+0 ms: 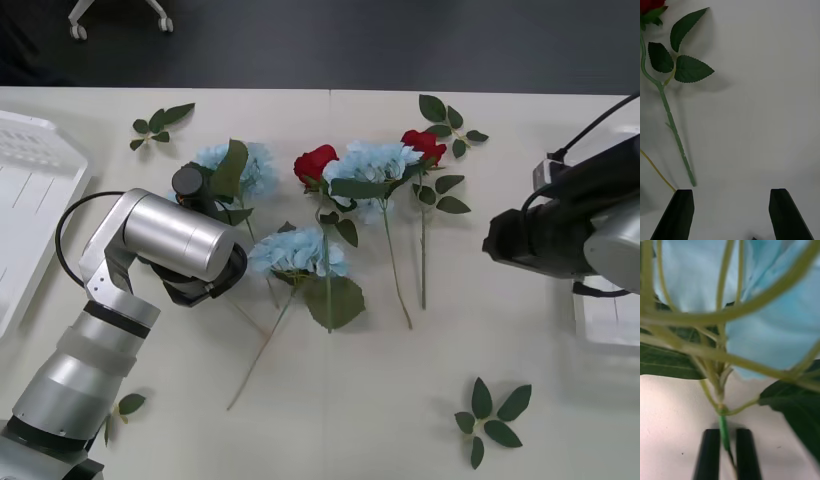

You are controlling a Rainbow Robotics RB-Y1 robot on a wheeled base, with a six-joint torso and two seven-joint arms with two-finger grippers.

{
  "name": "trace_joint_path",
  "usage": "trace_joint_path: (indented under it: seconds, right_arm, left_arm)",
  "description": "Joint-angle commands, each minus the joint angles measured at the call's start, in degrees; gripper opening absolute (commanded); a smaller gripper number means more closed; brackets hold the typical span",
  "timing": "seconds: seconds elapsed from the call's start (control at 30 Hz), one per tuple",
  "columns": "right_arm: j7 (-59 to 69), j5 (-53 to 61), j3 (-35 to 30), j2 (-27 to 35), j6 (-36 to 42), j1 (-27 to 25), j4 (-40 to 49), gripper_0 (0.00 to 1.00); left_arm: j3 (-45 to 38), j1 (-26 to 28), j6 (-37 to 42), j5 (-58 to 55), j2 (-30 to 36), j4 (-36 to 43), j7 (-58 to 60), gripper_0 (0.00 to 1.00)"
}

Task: Put the red flowers into the right box and the blue flowers into the left box

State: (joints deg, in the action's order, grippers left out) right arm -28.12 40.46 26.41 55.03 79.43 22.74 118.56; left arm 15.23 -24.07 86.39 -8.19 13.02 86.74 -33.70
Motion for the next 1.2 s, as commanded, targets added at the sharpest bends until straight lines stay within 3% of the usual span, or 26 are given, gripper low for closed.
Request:
trace_joint_path:
  seconds: [0.03,0.2,0.43,0.87,1.0,1.2]
  right_arm:
    - [7.9,-4.3,5.5,-3.8,-1.7,7.0,-3.3,0.58]
    - [10.4,-7.4,9.8,-9.1,-3.8,12.1,-10.7,0.58]
    - [8.7,-10.2,10.0,-14.6,-9.6,14.3,-21.2,0.58]
    - [-4.9,-9.1,12.6,-14.8,-23.0,14.7,-31.2,0.59]
    - [-9.9,-7.5,12.6,-14.8,-25.9,14.7,-33.7,0.59]
    - [-16.7,-5.8,12.6,-14.9,-28.2,15.2,-37.0,0.59]
  left_arm:
    - [0.3,-1.0,-0.1,-0.2,0.0,3.4,-0.5,0.0]
    - [0.3,0.8,0.8,-0.7,1.7,10.6,-0.5,0.0]
    - [0.3,2.6,5.3,-2.1,5.2,21.2,-1.2,0.0]
    - [-0.1,10.1,9.8,-2.5,13.6,43.4,-8.4,0.0]
    - [-2.7,10.8,11.6,-6.0,16.8,47.6,-12.4,0.0]
    - [-14.4,10.8,12.9,-18.6,20.2,49.4,-22.6,0.0]
